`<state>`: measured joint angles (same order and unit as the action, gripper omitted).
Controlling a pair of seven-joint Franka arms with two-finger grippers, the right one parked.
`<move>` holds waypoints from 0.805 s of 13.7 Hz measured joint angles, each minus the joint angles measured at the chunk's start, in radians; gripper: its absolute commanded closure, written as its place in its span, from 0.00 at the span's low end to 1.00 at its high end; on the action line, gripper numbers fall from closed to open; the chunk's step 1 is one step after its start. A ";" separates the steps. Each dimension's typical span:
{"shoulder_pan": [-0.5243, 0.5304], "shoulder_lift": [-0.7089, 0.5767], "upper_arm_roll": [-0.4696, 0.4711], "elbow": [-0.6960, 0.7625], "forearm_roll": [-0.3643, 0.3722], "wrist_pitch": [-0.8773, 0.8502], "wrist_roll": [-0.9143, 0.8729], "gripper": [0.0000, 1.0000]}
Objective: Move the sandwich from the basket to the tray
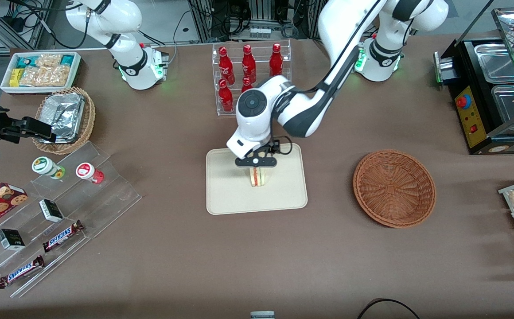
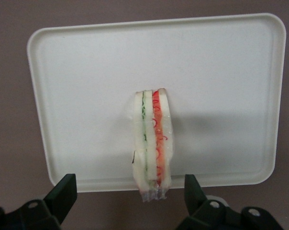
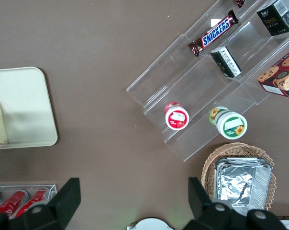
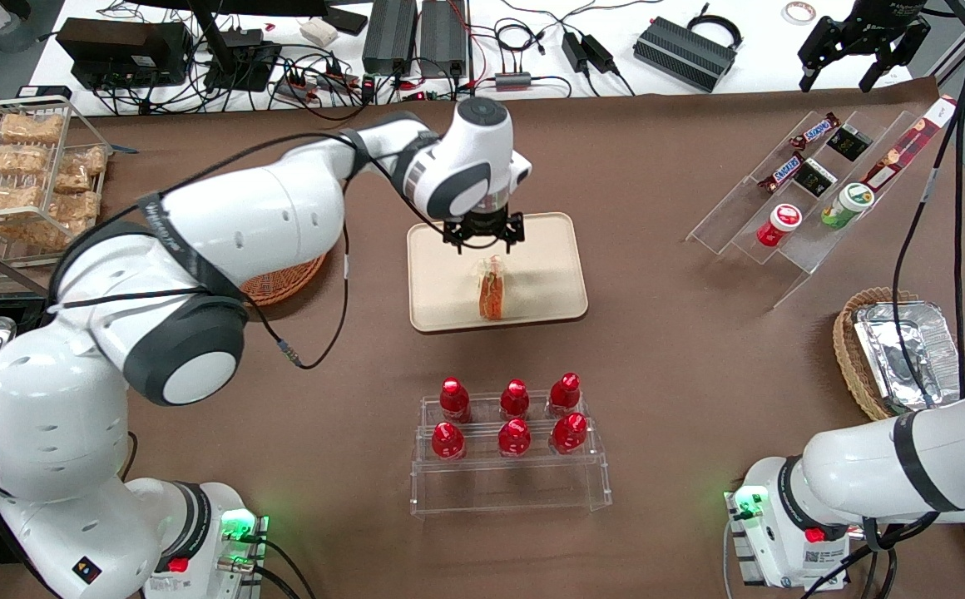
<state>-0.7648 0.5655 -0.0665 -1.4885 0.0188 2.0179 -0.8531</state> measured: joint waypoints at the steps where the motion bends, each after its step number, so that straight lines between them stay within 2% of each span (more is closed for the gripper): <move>1: 0.005 -0.037 0.016 0.001 0.000 -0.038 -0.004 0.01; 5: 0.101 -0.180 0.043 -0.001 0.000 -0.193 0.029 0.01; 11: 0.325 -0.345 0.049 -0.031 0.000 -0.386 0.271 0.01</move>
<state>-0.4396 0.2200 -0.0179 -1.5195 0.0184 1.6316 -0.5822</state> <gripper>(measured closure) 0.009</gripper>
